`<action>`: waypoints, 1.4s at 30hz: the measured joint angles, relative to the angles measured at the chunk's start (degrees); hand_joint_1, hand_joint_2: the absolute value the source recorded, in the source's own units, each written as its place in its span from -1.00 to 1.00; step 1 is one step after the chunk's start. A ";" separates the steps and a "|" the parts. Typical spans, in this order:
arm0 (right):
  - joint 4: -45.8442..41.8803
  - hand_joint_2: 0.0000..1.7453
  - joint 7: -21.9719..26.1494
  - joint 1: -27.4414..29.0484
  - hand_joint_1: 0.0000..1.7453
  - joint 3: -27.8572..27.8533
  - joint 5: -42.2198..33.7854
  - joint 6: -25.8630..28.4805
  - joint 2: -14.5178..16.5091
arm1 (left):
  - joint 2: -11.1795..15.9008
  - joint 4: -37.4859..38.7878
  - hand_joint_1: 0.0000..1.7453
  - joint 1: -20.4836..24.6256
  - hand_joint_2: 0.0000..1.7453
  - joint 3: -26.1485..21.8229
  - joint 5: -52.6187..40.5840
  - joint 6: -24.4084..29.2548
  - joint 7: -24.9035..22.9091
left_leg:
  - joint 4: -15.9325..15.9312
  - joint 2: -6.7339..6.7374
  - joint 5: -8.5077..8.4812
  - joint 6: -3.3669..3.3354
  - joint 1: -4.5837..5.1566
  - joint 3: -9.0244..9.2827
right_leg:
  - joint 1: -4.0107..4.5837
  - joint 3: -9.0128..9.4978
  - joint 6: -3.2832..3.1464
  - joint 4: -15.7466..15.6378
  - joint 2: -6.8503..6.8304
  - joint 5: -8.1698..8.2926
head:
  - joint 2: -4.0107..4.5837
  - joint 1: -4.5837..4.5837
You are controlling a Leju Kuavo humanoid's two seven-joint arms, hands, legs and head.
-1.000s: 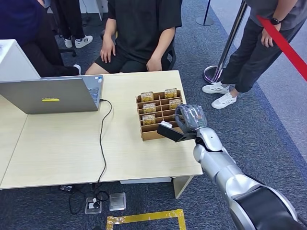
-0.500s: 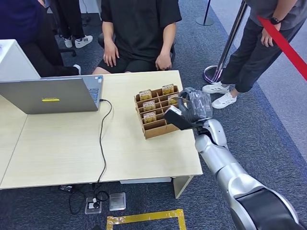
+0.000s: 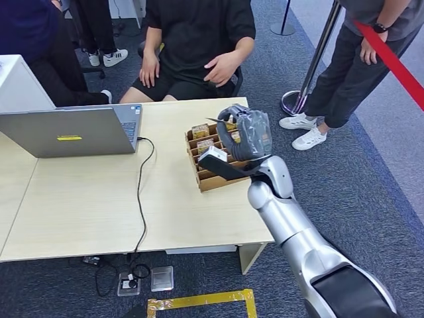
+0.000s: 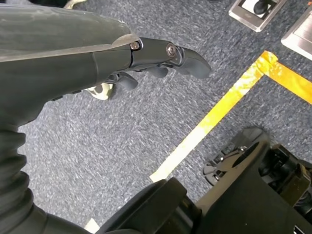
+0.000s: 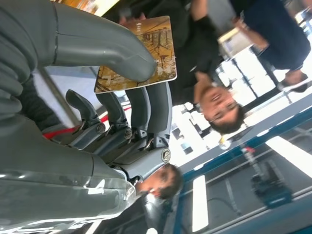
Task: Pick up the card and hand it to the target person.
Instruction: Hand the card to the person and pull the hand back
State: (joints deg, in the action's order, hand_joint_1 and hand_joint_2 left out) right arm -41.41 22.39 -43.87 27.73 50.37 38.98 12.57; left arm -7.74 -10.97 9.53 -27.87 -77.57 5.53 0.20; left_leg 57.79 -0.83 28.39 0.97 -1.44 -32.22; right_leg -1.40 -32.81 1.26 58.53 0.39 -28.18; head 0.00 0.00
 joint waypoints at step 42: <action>-8.70 -1.00 17.44 14.97 -1.00 -58.75 10.10 1.02 -5.16 | 0.15 0.04 -1.00 -2.67 -1.00 -2.05 0.97 -0.36 -2.71 | -0.05 -0.89 -0.11 -0.05 -0.06 0.06 | 0.06 0.45 0.06 -0.33 -0.86 -0.11 | 0.00 0.00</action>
State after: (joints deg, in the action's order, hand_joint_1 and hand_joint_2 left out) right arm -50.11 39.83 -28.90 -31.02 60.47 40.00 7.40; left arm -7.60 -10.92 6.87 -29.92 -76.60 5.17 -2.51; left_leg 57.74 -1.72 28.28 0.92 -1.51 -32.16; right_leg -1.35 -32.36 1.32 58.20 -0.47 -28.29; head 0.00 0.00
